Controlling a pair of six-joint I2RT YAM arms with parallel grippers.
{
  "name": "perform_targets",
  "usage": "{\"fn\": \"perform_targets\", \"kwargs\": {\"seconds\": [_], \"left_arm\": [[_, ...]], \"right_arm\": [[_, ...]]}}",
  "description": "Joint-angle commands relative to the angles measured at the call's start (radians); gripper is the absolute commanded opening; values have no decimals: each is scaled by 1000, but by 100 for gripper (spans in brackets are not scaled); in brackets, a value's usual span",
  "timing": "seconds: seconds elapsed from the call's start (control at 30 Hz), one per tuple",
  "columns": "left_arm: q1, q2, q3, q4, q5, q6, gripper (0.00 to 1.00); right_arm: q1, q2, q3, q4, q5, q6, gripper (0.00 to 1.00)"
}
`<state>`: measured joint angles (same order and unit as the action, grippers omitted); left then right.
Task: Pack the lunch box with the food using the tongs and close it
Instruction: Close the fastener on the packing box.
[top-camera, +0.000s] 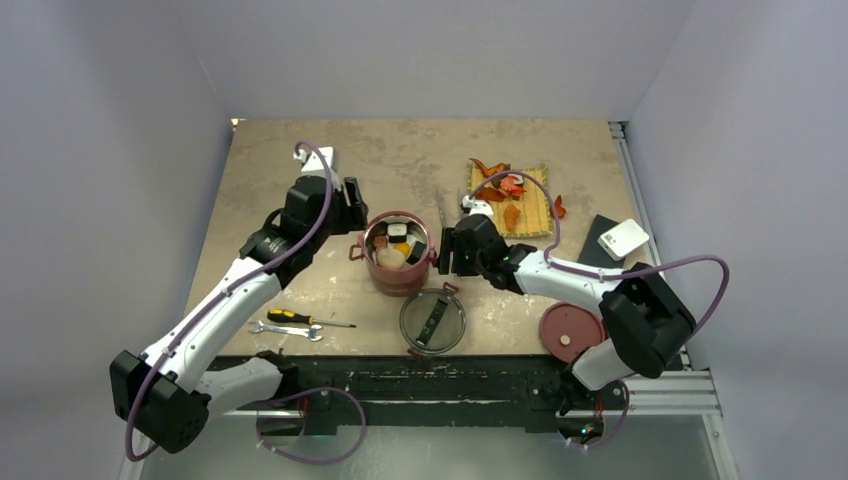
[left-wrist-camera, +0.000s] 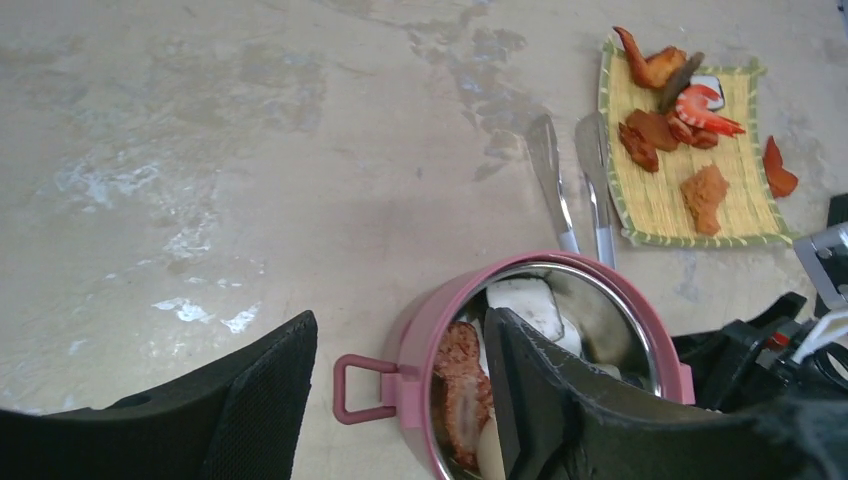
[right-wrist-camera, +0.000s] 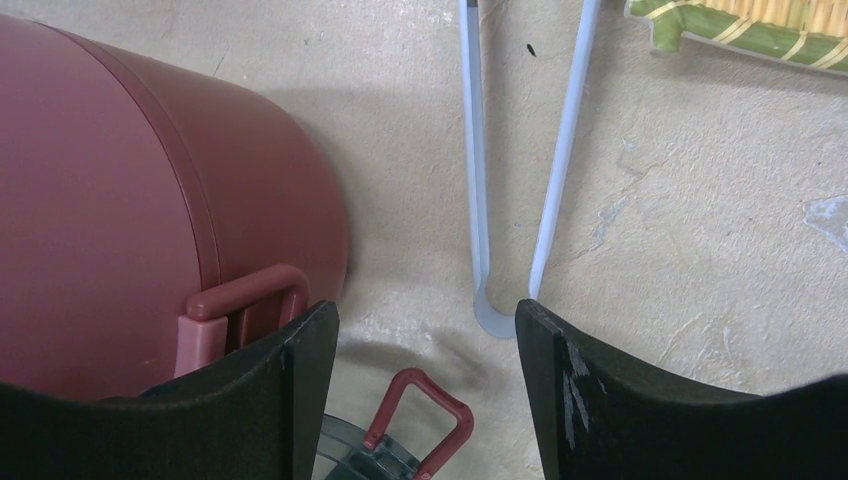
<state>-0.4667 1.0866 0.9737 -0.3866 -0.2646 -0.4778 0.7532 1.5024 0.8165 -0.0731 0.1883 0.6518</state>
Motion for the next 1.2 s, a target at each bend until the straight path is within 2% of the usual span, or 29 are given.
{"fn": "perform_targets", "kwargs": {"seconds": [0.0,0.1,0.3,0.8,1.17], "left_arm": [[-44,46,47,-33,-12,6,61],[-51,91,63,-56,-16,28,59],[-81,149,77,-88,5,49,48],[-153,216,125,-164,-39,98,11],[-219,268,195,-203,-119,137,5]], "right_arm": [[5,0,-3,68,-29,16,69],[5,1,-5,68,-36,17,69],[6,8,-5,97,-47,17,69],[6,24,-14,126,-75,22,68],[6,34,-13,168,-99,17,68]]}}
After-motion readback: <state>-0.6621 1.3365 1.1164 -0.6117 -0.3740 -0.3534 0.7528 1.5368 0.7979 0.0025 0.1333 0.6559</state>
